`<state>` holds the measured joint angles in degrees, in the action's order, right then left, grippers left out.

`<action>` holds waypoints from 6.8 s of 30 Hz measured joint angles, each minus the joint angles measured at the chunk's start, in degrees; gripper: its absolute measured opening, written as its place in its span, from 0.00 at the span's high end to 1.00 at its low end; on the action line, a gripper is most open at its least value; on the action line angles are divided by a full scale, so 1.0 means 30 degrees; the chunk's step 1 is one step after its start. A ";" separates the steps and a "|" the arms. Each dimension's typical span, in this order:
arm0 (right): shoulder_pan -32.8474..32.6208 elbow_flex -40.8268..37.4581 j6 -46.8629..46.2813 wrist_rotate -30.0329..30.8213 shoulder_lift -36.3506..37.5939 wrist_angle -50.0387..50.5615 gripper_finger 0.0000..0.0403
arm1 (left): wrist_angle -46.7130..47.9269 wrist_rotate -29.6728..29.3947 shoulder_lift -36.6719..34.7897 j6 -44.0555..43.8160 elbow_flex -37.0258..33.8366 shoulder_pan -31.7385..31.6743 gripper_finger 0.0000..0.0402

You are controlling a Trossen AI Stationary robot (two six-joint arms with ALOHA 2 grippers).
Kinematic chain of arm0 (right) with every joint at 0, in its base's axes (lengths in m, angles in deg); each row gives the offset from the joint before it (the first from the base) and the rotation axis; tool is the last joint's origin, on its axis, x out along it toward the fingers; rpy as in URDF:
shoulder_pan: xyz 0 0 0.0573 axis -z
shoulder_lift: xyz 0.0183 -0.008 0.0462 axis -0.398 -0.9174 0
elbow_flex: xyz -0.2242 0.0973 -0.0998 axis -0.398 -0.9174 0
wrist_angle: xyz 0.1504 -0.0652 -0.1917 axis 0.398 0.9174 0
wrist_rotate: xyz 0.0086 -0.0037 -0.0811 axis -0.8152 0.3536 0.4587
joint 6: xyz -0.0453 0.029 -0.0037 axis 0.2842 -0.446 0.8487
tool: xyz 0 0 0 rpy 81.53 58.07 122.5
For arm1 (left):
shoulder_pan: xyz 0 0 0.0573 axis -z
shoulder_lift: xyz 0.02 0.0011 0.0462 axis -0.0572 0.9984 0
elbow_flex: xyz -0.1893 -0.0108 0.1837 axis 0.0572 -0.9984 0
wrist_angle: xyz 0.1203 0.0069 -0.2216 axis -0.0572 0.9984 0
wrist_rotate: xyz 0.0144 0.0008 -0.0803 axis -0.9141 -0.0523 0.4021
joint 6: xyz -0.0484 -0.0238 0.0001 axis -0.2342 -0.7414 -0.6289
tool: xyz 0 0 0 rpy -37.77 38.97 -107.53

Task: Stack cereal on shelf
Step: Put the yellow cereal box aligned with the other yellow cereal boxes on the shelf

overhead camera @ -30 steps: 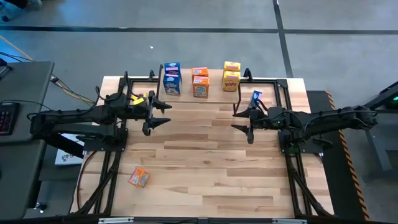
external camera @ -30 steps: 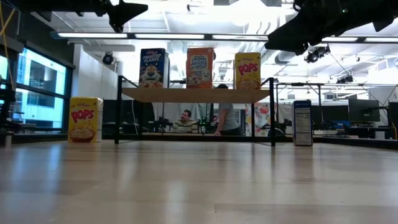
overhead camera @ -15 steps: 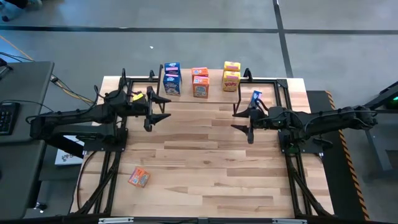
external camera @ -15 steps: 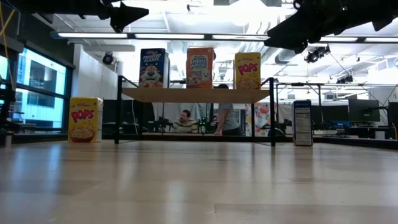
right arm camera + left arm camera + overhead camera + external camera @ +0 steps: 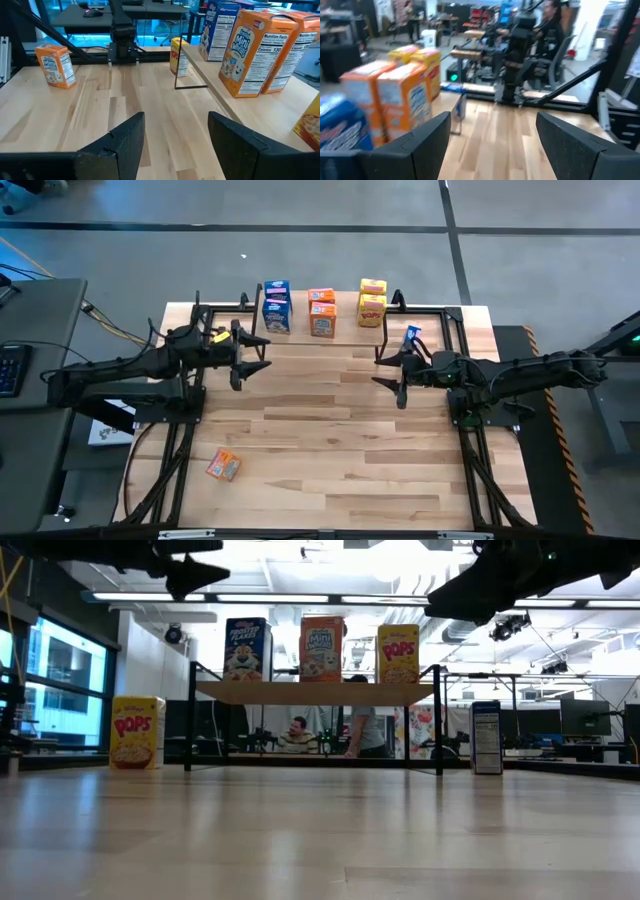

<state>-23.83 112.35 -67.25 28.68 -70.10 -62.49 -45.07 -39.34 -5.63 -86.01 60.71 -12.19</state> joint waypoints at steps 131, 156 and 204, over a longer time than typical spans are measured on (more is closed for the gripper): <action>-0.0012 -0.0007 -0.1472 -0.1600 -0.0007 0.1089 0.27 | 1.9837 -0.5002 0.7602 1.2103 0.4962 -1.3216 0.41; -0.0013 -0.0011 -0.1472 -0.1592 -0.0007 0.1081 0.27 | 2.0167 -0.4953 0.7158 1.1276 0.4962 -1.3209 0.59; -0.0013 -0.0015 -0.1989 -0.1595 -0.0007 0.1052 0.27 | 2.0407 -0.0820 0.3267 -0.0947 0.4962 -0.1872 0.59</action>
<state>-23.88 112.30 -73.22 23.90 -70.12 -59.34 16.15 -41.80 4.17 -88.85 75.60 -17.80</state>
